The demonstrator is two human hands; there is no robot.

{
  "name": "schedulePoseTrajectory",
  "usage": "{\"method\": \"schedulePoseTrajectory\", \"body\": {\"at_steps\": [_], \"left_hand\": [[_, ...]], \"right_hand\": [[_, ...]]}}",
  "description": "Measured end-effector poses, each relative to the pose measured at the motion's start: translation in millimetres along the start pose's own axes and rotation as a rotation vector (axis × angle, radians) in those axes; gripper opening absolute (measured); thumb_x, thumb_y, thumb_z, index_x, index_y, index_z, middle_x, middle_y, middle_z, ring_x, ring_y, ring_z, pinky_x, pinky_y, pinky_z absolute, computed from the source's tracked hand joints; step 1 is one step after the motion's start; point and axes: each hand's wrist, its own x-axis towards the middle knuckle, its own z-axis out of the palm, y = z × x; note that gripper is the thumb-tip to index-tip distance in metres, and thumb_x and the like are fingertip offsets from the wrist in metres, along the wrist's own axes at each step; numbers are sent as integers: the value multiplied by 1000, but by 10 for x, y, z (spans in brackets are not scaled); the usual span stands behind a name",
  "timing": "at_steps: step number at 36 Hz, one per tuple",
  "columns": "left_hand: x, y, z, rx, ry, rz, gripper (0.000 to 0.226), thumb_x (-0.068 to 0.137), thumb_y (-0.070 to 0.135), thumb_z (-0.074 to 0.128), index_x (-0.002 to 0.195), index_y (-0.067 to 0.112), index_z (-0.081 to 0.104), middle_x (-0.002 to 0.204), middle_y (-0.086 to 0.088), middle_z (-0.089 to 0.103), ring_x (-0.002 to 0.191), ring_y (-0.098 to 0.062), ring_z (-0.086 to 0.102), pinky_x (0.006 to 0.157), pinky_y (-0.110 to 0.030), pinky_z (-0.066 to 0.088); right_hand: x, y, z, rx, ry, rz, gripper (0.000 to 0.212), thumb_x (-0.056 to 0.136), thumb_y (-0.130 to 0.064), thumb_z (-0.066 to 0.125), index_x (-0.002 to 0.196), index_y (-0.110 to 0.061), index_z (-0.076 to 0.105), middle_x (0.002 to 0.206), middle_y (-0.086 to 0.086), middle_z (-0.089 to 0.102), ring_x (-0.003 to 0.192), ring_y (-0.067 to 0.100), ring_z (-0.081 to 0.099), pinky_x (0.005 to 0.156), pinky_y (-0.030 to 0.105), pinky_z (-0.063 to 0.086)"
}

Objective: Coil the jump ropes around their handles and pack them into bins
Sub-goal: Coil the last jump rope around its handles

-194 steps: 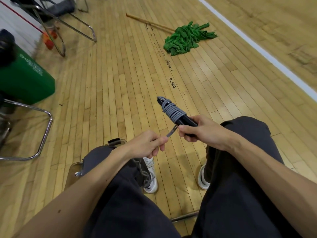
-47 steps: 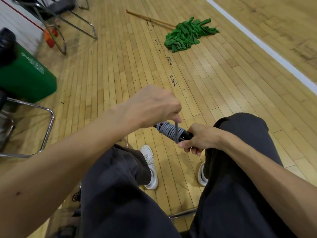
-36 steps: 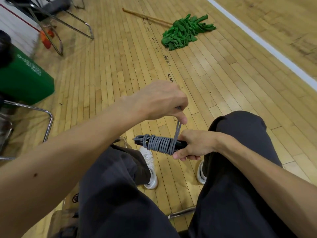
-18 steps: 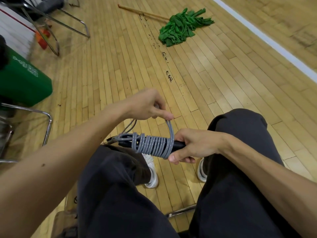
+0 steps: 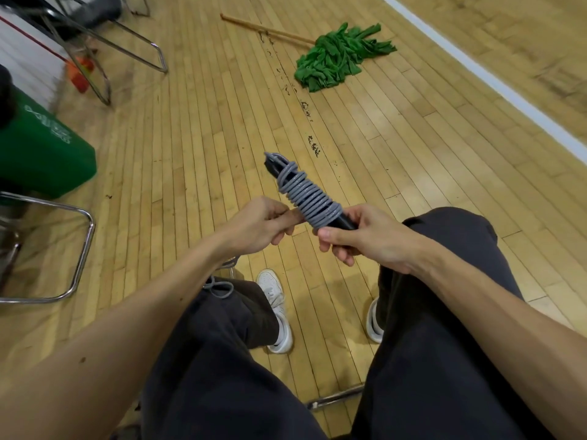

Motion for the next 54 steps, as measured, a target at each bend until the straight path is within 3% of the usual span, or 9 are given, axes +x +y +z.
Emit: {"method": "schedulePoseTrajectory", "body": {"at_steps": [12,17,23,31,33,39,43,47,54], "left_hand": [[-209,13,47,138,-52,-50,41,103,43,46,80,15,65,53,6,53,44,-5,43,52,-19,39],[-331,112,94,514,-22,32,35,102,46,48,101,18,68,74,2,64,67,-8,58,65,-32,48],[-407,326,93,945,-10,102,33,106,42,39,106,17,60,81,2,56,76,-18,58,62,-30,43],[-407,548,-78,1122,-7,362,24,105,35,47,109,19,63,87,7,46,81,-14,50,62,-27,40],[-401,603,-115,1125,-49,424,22,104,34,49,110,19,63,88,7,47,86,-14,48,64,-26,39],[-368,755,-95,1159,-211,548,26,101,39,50,104,20,67,85,9,52,82,-12,40,72,-28,45],[-289,879,-9,1151,-264,565,25,99,42,54,96,21,68,73,10,44,78,-12,34,66,-28,31],[-194,948,38,1088,-297,596,24,94,44,61,92,20,68,73,8,47,82,-16,44,60,-29,30],[-76,894,8,865,-355,480,38,81,52,72,98,19,72,89,7,67,90,-12,58,75,-31,49]], "right_hand": [[67,67,-9,-227,249,41,10,96,-16,66,102,-8,65,78,4,66,59,9,58,55,23,52],[89,118,20,-373,274,51,12,97,-22,67,102,-12,64,77,3,66,56,10,56,52,23,50],[92,133,25,-440,275,93,18,96,-25,67,106,-11,62,81,6,67,53,8,55,52,22,49],[3,34,70,-427,56,187,13,99,-23,63,96,-11,60,66,-5,63,46,5,48,45,21,44],[-31,-12,86,-443,-31,226,18,100,-23,62,86,-13,58,52,-11,58,43,3,46,44,19,41],[-89,-73,115,-465,-247,314,24,101,-25,61,79,-14,57,48,-13,54,39,5,39,46,23,32],[-104,-92,123,-485,-373,359,30,101,-26,61,74,-13,56,45,-14,50,38,4,34,45,23,27],[-91,-47,99,-490,-450,384,29,98,-29,65,75,-12,59,55,-10,52,45,8,34,43,20,27],[-121,5,50,-468,-565,364,24,97,-22,66,77,-11,60,56,-11,54,42,7,35,41,18,29]]}}
